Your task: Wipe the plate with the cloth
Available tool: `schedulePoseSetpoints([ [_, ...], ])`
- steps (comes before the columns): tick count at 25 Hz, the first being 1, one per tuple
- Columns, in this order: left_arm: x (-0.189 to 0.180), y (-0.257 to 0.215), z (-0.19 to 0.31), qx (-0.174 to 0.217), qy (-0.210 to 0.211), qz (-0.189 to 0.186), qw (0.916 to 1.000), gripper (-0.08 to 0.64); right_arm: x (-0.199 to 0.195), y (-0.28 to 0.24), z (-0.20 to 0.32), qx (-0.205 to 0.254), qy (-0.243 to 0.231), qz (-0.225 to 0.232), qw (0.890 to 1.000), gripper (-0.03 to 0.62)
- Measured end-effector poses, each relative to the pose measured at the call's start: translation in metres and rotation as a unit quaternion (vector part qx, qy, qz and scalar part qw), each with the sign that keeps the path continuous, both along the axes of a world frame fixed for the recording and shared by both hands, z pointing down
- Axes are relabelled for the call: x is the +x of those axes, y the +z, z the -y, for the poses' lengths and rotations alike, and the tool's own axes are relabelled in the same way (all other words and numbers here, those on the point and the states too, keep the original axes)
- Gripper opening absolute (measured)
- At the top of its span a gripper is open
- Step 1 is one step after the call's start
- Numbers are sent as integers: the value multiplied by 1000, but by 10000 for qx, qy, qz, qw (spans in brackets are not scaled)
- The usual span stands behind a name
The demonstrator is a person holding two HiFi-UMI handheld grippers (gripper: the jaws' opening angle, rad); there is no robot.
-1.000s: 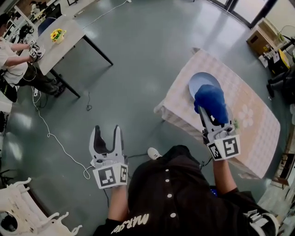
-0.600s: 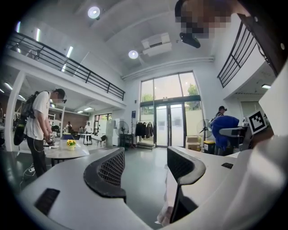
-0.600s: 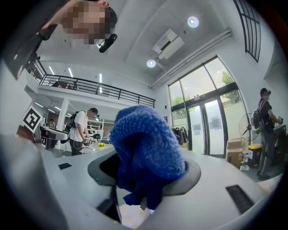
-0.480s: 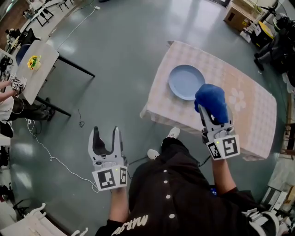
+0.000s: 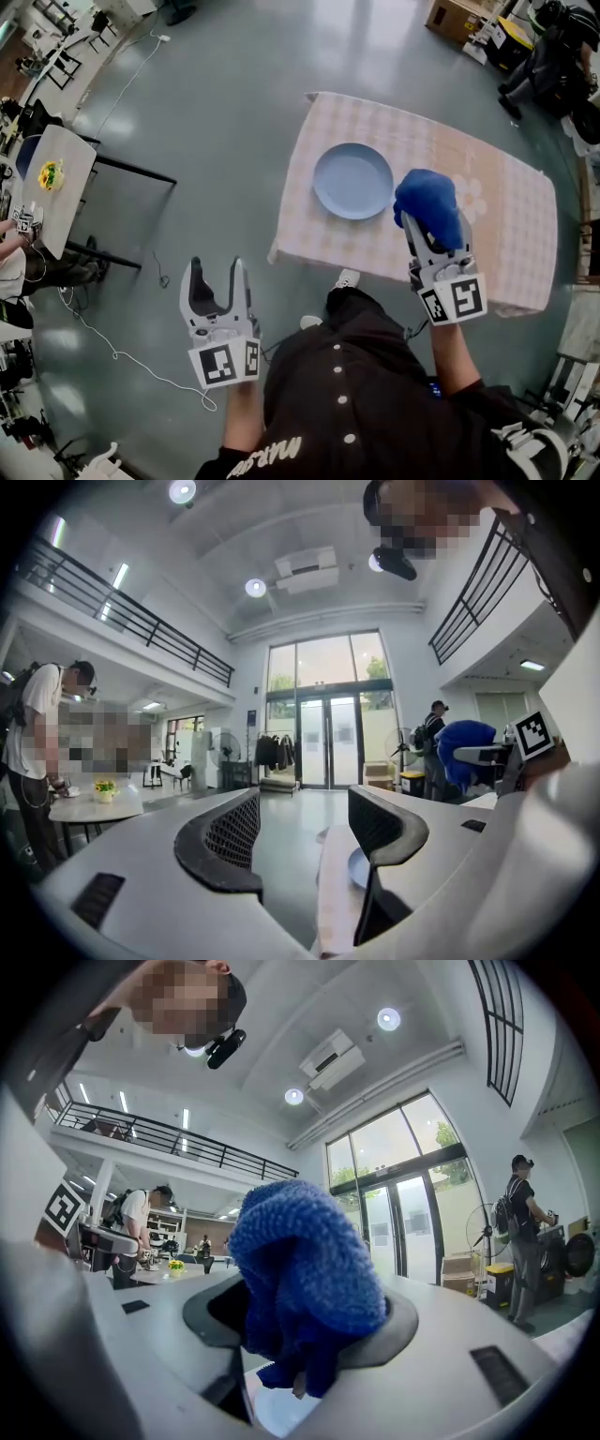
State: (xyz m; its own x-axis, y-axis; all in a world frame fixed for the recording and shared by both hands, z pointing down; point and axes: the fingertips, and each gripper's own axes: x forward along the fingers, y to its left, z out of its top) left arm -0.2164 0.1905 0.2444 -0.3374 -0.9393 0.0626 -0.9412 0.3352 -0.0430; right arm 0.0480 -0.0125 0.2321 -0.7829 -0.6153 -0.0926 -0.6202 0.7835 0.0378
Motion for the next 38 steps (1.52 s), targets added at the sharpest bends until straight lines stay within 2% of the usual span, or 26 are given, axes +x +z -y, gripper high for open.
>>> schedulePoseSetpoints([
  [6,10,0,71,-3,390,-25,9992,285,17,-6,44,91,267,-10,9996,229],
  [14,12,-3,156,-19,708,-84,9975,285,30,-7,100,66,501,-79,9987,229],
  [24,29,16,216,-363,1084,-275,9931,285,30,6,136,-115,495,-232,9984,229],
  [29,28,37,242,-623,1437,-381,9869,285,28,23,145,-268,665,-366,9968,229],
  [35,26,59,282,-869,2089,-499,9728,285,17,36,155,-327,964,-617,9929,229],
  [38,21,68,298,-977,2275,-502,9676,285,10,41,161,-381,1029,-680,9916,229],
])
